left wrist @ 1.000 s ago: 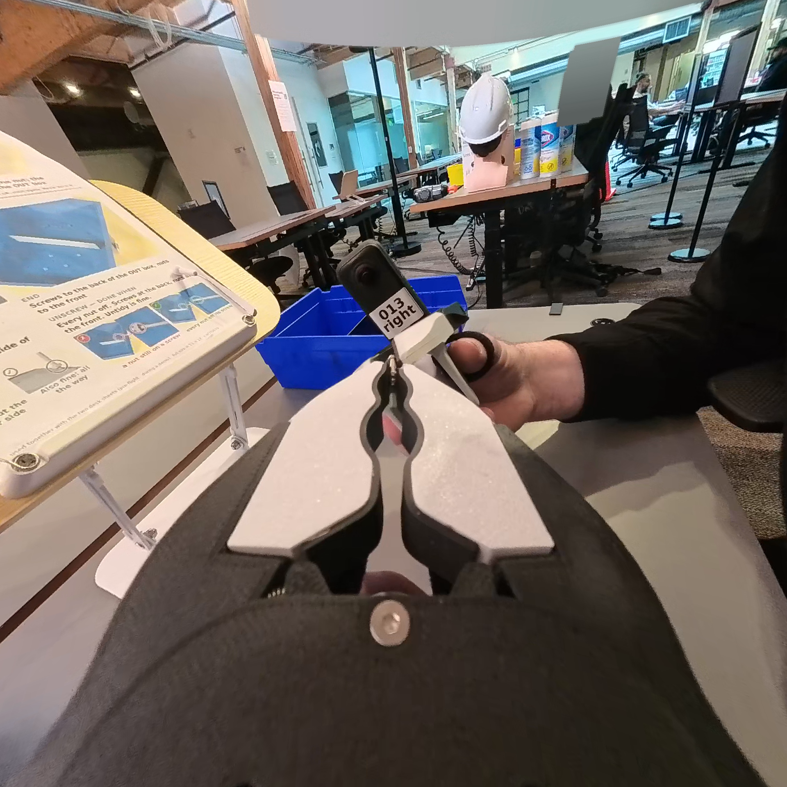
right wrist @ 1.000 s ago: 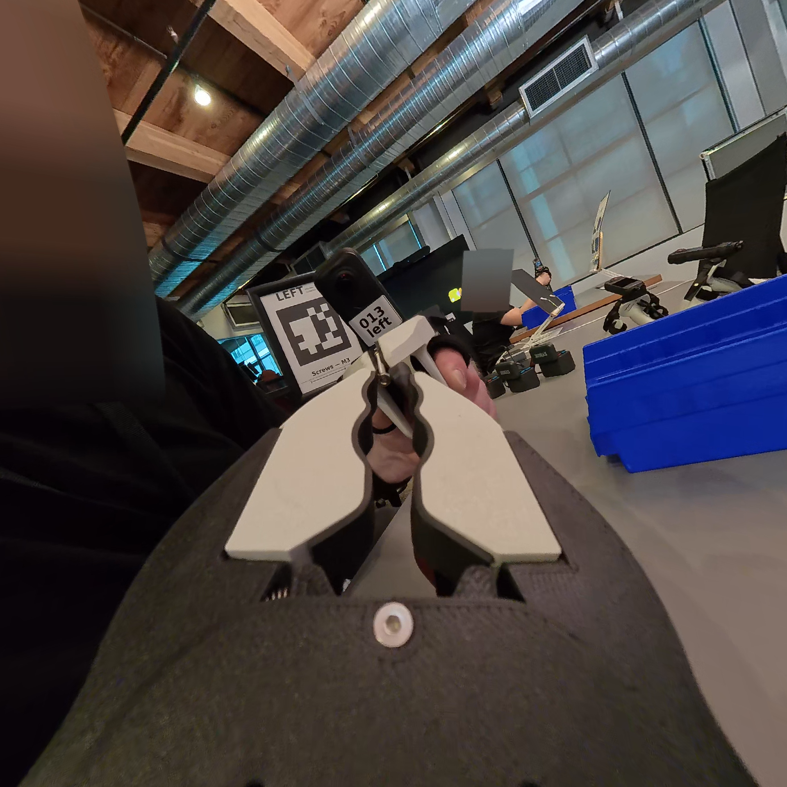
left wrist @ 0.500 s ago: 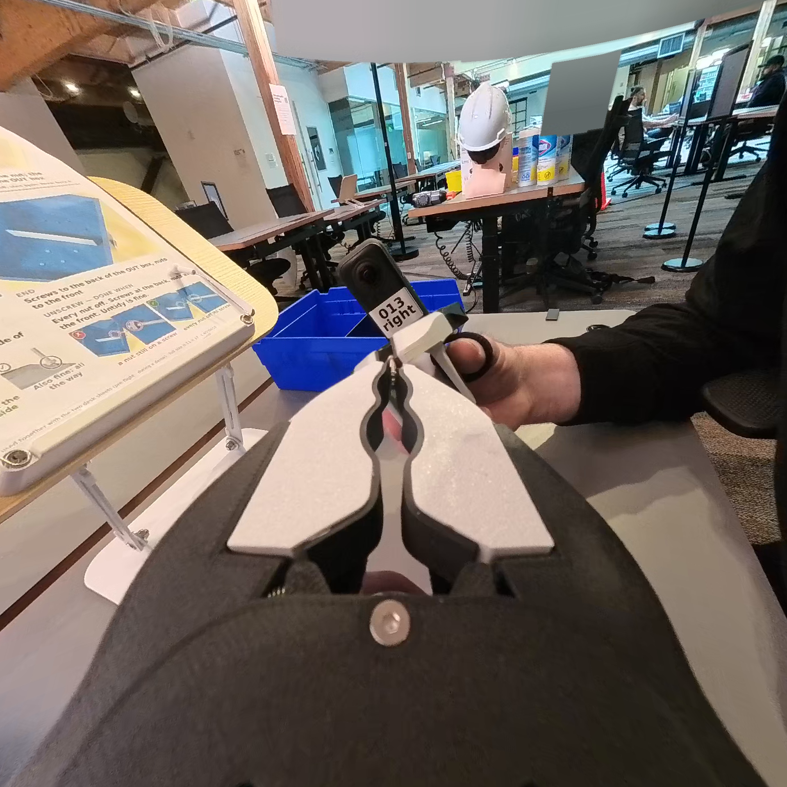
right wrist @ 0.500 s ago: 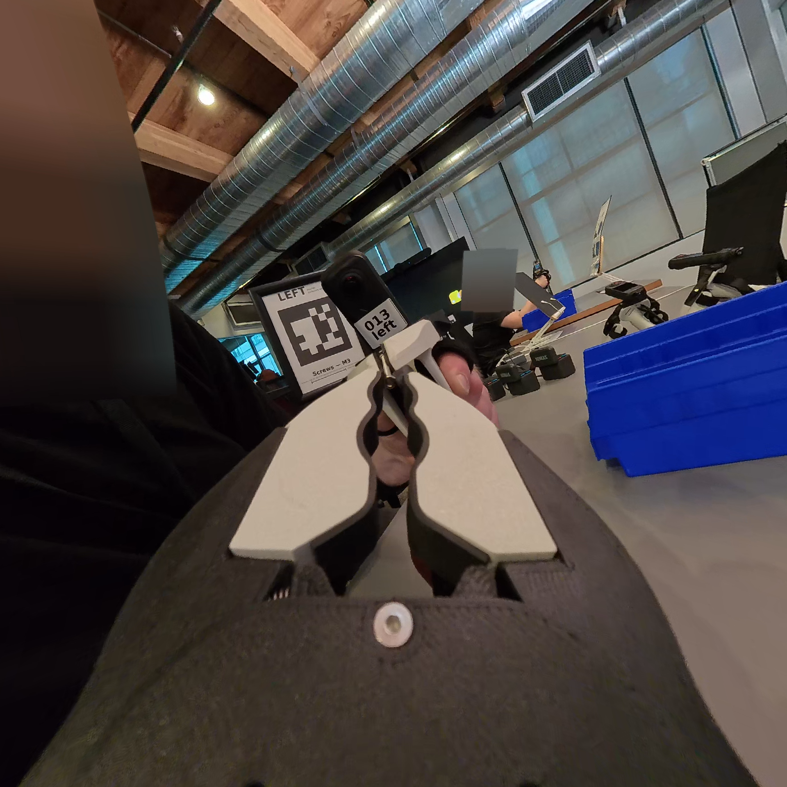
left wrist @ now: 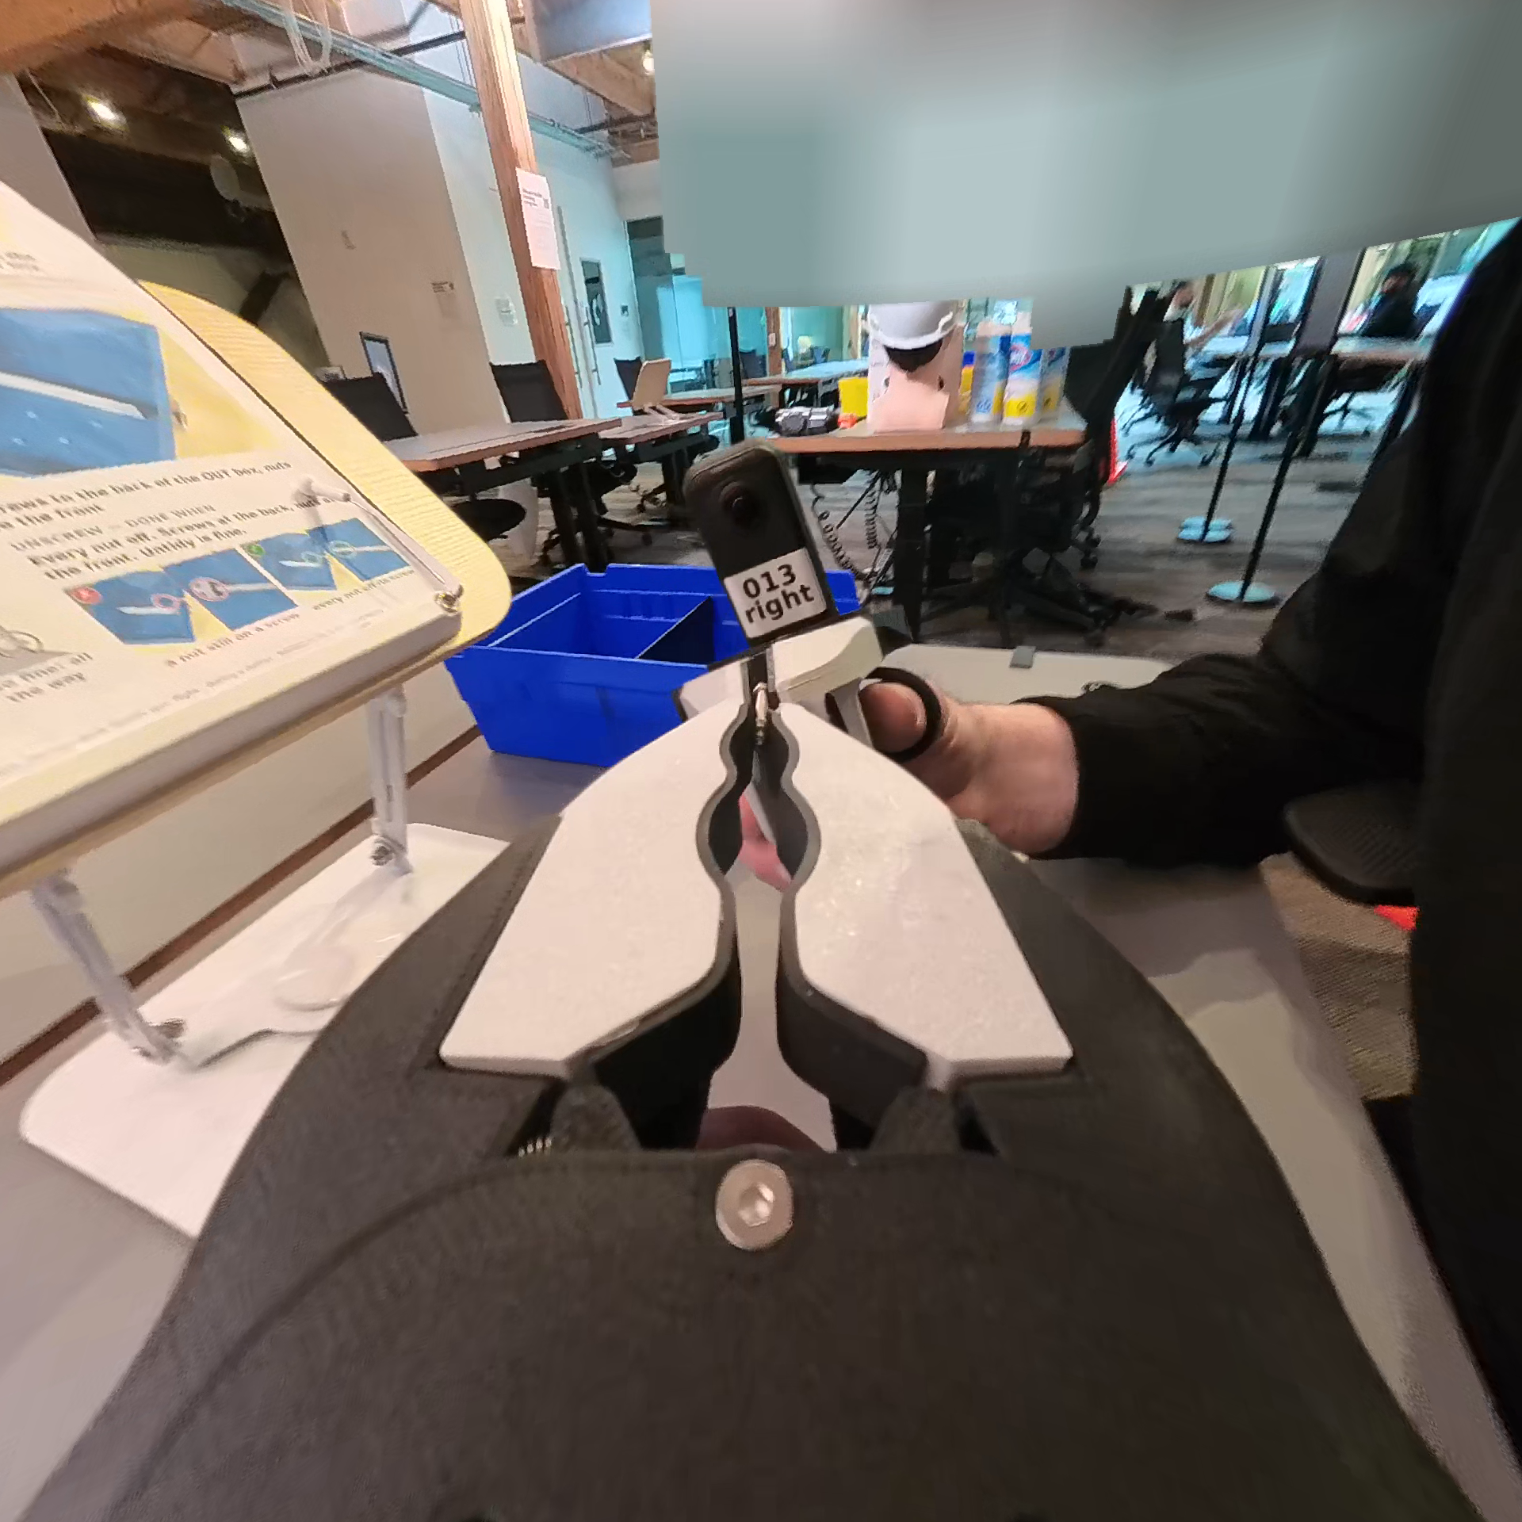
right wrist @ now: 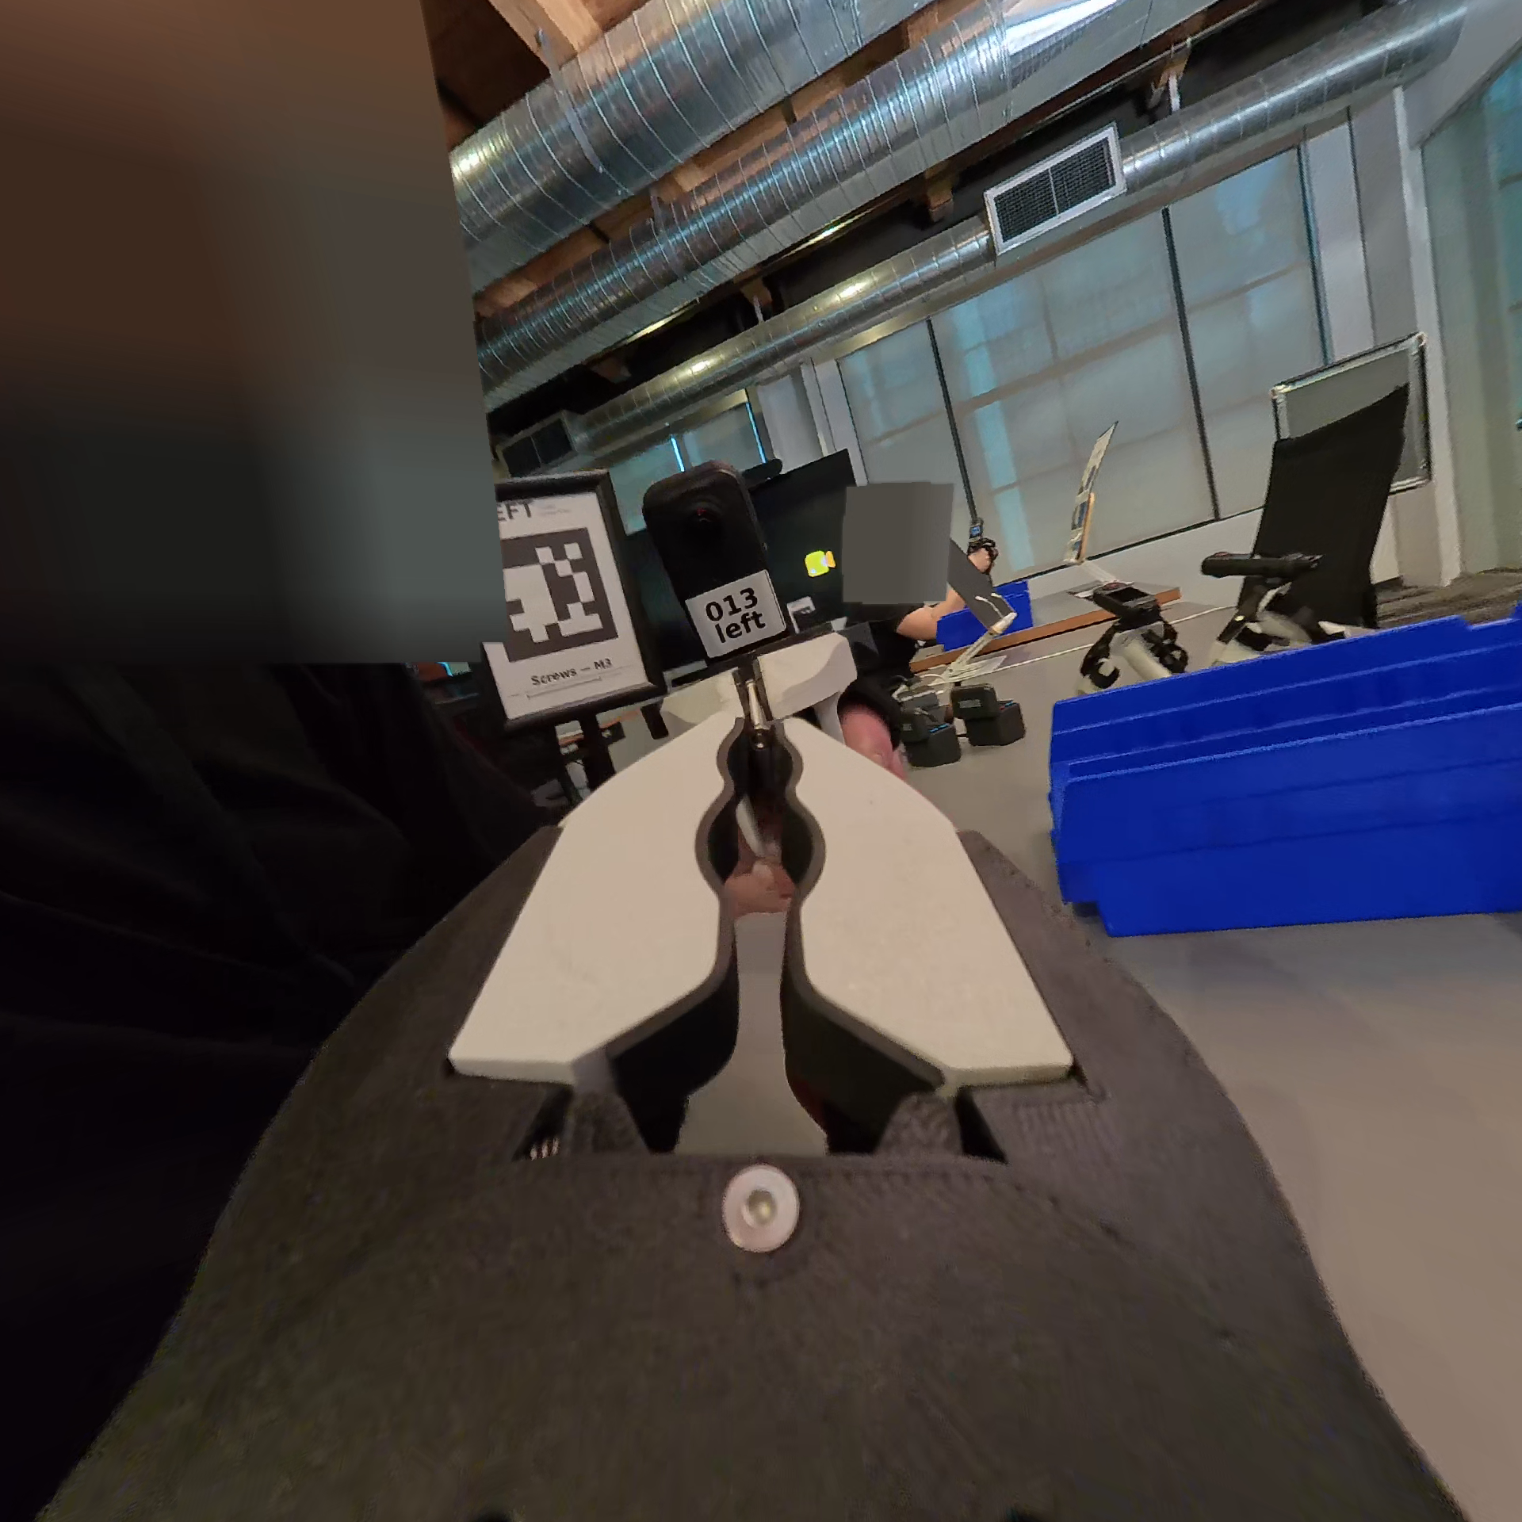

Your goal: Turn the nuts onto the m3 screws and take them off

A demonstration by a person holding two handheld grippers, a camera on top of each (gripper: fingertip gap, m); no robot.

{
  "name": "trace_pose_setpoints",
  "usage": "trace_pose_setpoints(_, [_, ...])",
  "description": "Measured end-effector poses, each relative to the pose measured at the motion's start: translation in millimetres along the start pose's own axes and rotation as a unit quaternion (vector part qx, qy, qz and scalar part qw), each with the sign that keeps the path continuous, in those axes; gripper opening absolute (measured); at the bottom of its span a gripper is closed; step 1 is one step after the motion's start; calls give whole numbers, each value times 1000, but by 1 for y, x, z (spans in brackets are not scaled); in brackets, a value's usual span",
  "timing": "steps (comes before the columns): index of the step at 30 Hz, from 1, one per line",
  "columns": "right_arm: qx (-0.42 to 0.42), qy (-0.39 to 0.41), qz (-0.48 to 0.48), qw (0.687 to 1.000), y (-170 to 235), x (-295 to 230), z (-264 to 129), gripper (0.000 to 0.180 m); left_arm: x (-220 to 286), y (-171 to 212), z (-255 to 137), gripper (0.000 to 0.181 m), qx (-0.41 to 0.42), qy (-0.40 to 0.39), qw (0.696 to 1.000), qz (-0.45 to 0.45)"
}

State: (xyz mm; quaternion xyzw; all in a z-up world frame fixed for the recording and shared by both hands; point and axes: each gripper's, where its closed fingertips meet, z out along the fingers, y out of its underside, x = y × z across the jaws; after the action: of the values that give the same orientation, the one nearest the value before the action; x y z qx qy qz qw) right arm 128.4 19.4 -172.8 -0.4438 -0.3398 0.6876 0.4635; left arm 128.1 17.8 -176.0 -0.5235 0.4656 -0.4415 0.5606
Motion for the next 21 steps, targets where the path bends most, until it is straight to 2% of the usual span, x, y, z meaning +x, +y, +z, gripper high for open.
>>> trace_pose_setpoints(5, [-36,31,-84,995,3,-1,-1,5,2,1,0,2,16,31,996,-78])
trace_pose_setpoints(11, [-98,86,-231,964,7,-2,1,5,4,2,-3,2,36,74,979,-188])
trace_pose_setpoints(14, [-114,112,-302,940,5,-4,2,5,6,0,-4,1,58,100,962,-249])
trace_pose_setpoints(21, [-171,160,-448,863,5,-10,5,5,12,-3,-6,2,89,139,931,-325])
